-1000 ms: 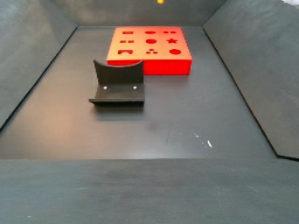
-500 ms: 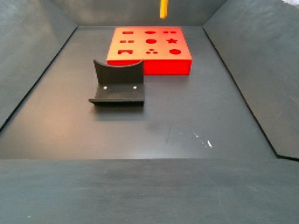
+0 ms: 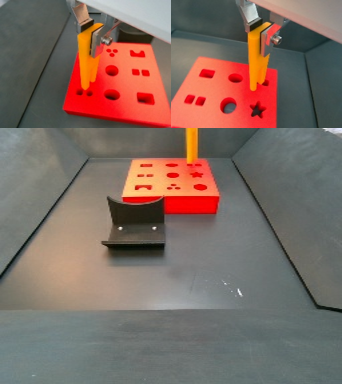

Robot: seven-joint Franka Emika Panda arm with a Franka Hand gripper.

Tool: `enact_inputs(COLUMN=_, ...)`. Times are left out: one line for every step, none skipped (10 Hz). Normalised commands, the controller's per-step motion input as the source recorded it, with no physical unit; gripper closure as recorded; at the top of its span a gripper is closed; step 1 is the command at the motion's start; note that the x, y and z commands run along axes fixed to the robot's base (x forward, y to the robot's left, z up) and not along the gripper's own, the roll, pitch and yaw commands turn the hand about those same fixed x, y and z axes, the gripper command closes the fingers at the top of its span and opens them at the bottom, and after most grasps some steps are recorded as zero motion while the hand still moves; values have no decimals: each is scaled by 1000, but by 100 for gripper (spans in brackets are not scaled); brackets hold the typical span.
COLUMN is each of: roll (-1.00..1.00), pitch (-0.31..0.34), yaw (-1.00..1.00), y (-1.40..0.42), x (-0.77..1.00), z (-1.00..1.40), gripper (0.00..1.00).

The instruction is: Insert the square-circle object.

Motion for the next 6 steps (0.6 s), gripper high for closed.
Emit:
enact_inputs(roll=-256, pitch=-70, yaw=-894, y=-49, x=0, z=74, gripper=100)
enact_inputs(roll=-479, pitch=-140, yaw=-726, y=0, x=0, z=106, gripper=100)
enact_inputs(roll=-471, pitch=-163, yaw=-726, y=0, x=0, z=51, gripper=100)
enact_inputs(roll=-400, pitch=-203, yaw=-786, y=0, x=0, z=0, gripper=100)
enact_inputs(roll=-381, pitch=-204, yaw=-806, y=0, x=0, z=0, gripper=100)
enact_inputs(roll=-333, pitch=-190, yaw=-849, y=0, x=0, z=0, gripper=100)
